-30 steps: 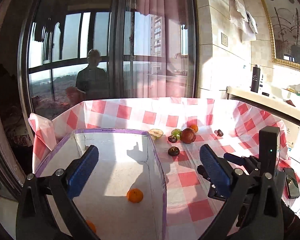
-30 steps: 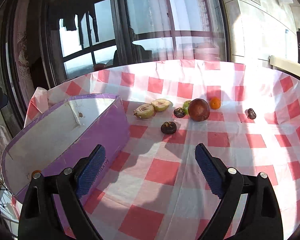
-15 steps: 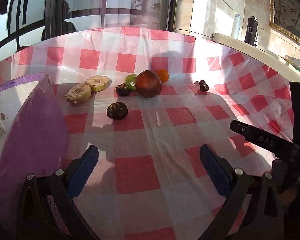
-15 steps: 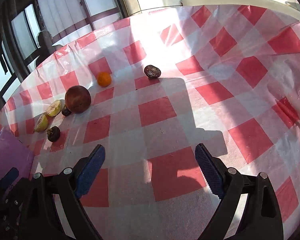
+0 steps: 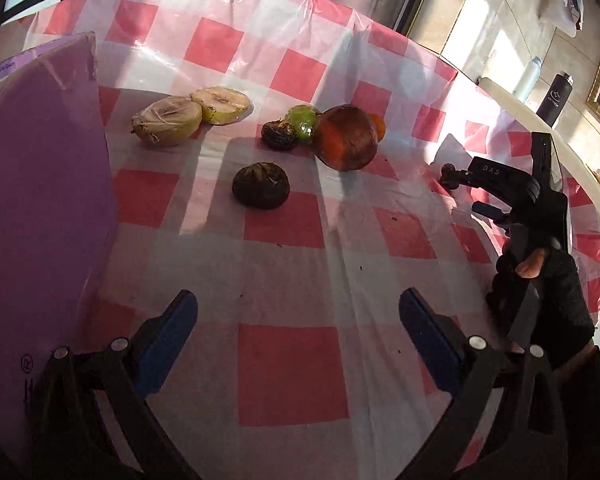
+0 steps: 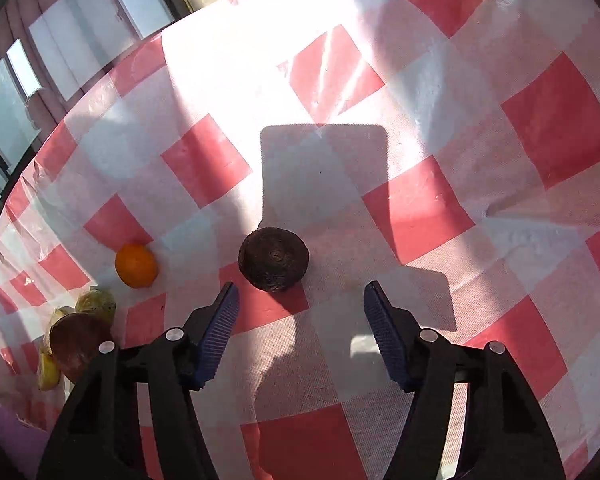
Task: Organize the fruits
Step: 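Withdraw both tools from the box back over the tablecloth, then grasp a dark mangosteen with the left gripper while right grasps another mangosteen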
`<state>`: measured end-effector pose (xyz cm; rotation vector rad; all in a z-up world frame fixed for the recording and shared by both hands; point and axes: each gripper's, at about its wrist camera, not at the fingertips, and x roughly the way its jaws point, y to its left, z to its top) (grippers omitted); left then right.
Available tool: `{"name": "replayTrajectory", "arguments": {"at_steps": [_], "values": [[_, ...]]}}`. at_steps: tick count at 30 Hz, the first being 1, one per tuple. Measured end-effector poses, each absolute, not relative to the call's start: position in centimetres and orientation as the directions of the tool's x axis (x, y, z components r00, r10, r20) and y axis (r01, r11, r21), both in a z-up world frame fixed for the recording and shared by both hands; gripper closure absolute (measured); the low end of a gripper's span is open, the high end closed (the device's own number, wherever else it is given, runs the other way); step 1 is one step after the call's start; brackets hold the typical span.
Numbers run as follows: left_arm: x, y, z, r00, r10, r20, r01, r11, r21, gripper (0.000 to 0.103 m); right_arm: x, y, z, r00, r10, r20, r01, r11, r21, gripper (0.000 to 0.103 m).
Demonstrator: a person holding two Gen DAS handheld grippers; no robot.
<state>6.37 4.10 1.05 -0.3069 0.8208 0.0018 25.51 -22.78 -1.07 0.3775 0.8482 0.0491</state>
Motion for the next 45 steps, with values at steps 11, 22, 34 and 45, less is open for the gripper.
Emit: {"name": "replayTrajectory", "arguments": {"at_steps": [11, 22, 34, 45], "values": [[6.6, 4.3, 0.9, 0.680, -0.116, -0.724, -0.131, 0.952, -0.275, 0.002, 25.6, -19.0, -0.9, 0.636, 0.111, -0.763, 0.070, 0.977, 0.200, 0.066], [6.6, 4.5, 0.6, 0.674, -0.143, -0.725, -0.125, 0.945, -0.303, 0.002, 12.9, -20.3, 0.3, 0.744, 0.353, -0.567, -0.073, 0.887, 0.456, 0.065], [14.5, 4.7, 0.2, 0.588, 0.113, -0.801, -0.304, 0.948, -0.090, 0.014, 14.8, -20.2, 0.4, 0.735, 0.402, -0.546, -0.093, 0.858, 0.506, 0.065], [9.1, 2.6, 0.9, 0.666, -0.021, -0.746, -0.144, 0.977, -0.156, 0.061, 14.7, -20.2, 0.3, 0.736, 0.409, -0.539, -0.102, 0.855, 0.509, 0.065]]}}
